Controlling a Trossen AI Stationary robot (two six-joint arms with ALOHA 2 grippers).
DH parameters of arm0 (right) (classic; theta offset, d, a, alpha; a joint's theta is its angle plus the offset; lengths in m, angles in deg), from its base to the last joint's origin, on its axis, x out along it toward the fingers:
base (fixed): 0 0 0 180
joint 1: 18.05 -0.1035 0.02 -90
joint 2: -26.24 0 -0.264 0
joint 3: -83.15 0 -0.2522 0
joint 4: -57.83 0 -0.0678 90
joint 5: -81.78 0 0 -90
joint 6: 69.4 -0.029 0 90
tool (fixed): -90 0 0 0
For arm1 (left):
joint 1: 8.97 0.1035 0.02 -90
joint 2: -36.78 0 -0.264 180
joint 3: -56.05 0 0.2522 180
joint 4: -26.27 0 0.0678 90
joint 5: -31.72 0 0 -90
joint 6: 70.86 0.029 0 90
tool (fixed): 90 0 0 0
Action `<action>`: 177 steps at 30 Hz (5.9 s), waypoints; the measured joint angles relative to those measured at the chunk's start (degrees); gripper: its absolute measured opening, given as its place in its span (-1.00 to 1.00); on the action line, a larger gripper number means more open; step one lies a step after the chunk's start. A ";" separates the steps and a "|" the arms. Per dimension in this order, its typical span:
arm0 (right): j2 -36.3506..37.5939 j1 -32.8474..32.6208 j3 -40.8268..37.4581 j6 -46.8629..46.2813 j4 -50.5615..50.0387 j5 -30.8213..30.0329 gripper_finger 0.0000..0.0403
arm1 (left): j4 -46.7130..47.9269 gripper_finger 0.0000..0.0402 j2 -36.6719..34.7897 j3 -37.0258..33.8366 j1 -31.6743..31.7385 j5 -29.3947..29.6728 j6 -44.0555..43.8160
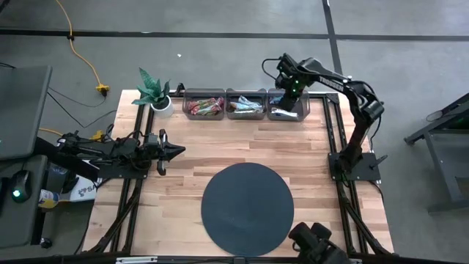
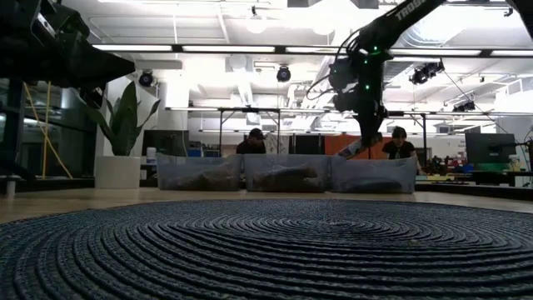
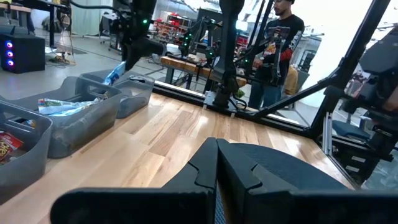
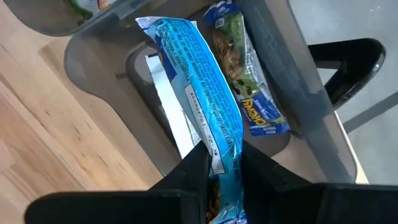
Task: Pick and place Granola Bars by type
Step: Put the blue granola bar into the right black bin, then return to Home Position
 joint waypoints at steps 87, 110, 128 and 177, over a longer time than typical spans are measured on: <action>1.83 2.95 -0.01 -4.30 -0.54 13.60 -0.36 | 0.00 -0.99 0.00 0.00 0.00 -0.02 0.00; 26.41 -19.16 0.00 -25.00 4.15 21.18 -0.98 | -0.02 -0.99 0.02 -0.02 0.00 -0.02 0.00; 42.08 -33.29 0.00 -31.20 4.24 7.80 -1.00 | 0.00 -0.99 0.00 -0.01 0.00 -0.02 0.00; 102.50 -34.94 -83.18 -43.13 97.42 10.57 -1.00 | 0.00 -0.99 0.02 -0.01 0.01 -0.06 0.00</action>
